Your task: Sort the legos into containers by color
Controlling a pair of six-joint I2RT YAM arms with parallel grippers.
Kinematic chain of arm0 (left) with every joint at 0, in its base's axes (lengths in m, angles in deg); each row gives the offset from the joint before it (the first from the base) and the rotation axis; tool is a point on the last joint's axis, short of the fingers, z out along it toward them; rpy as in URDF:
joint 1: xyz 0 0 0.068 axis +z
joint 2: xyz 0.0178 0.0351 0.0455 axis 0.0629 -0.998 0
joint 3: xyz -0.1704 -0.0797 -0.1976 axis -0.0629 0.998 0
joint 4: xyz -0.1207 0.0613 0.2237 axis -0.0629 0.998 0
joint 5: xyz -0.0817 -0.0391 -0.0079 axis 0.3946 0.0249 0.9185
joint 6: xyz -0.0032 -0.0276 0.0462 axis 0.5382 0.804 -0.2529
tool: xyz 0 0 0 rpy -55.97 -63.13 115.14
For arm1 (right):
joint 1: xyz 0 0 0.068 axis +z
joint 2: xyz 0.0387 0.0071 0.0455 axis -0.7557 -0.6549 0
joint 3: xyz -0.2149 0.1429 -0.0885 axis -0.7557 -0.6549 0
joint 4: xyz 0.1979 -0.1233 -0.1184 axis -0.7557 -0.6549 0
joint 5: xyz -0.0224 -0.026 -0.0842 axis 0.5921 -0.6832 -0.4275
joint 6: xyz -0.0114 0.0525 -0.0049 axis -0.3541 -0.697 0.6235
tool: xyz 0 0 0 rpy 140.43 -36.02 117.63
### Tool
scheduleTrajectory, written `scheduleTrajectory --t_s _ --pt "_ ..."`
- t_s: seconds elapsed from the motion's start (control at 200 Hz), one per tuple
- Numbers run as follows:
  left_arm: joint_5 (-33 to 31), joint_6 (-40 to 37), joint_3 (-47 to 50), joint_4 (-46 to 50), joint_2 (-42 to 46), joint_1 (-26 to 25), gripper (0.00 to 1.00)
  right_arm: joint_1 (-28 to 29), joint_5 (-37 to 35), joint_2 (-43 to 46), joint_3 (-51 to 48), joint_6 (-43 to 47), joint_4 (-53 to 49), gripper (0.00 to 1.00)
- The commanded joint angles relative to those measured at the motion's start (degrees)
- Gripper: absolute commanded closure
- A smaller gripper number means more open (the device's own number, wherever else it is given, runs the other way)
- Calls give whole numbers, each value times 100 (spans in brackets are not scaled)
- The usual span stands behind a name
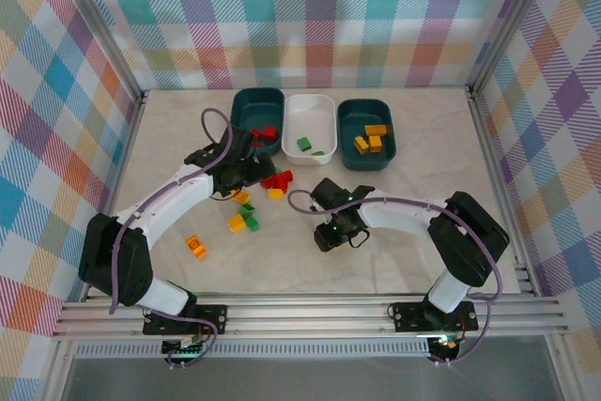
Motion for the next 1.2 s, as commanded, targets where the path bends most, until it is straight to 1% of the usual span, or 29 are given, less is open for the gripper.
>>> scheduleTrajectory --t_s 0.0,0.15,0.265,0.325,0.41,0.5,0.565,0.625,0.725,0.765,0.86,0.925,1.015,1.195 --pt "49 8 -132 89 -140 42 0 129 -170 -50 -122 -115 -157 52" --pt "90 2 -136 59 -229 42 0 175 -452 -58 -120 -258 -156 61" --pt "56 -34 -119 76 -230 43 0 175 -763 2 -57 -333 -127 67" --pt "17 -53 -118 110 -206 49 0 175 -943 21 26 -339 -132 69" --pt "-14 -52 -130 169 -146 84 0 168 -1204 111 155 -336 -79 69" --pt "175 78 -63 92 8 265 0 92 -1488 240 424 -275 53 68" --pt "252 203 -22 86 111 448 0 -203 -1533 248 724 -268 189 68" --pt "234 341 -39 232 178 640 0 -615 -1508 205 1027 -310 338 68" --pt "336 572 21 489 269 1038 0 -1523 -858 106 1436 -706 798 68" --pt "512 678 134 500 334 1252 0 -1830 -702 -18 1567 -823 935 68" --pt "1138 907 573 343 592 1820 0 -2378 -737 -593 2266 -832 827 68" --pt "1291 952 778 349 801 2070 0 -2752 -604 -1012 2700 -925 788 69" --pt "1239 888 898 523 1051 2198 0 -3113 -509 -1527 3182 -993 676 68" --pt "1079 793 1062 874 1335 2290 0 -3382 -599 -2369 4243 -950 119 65"
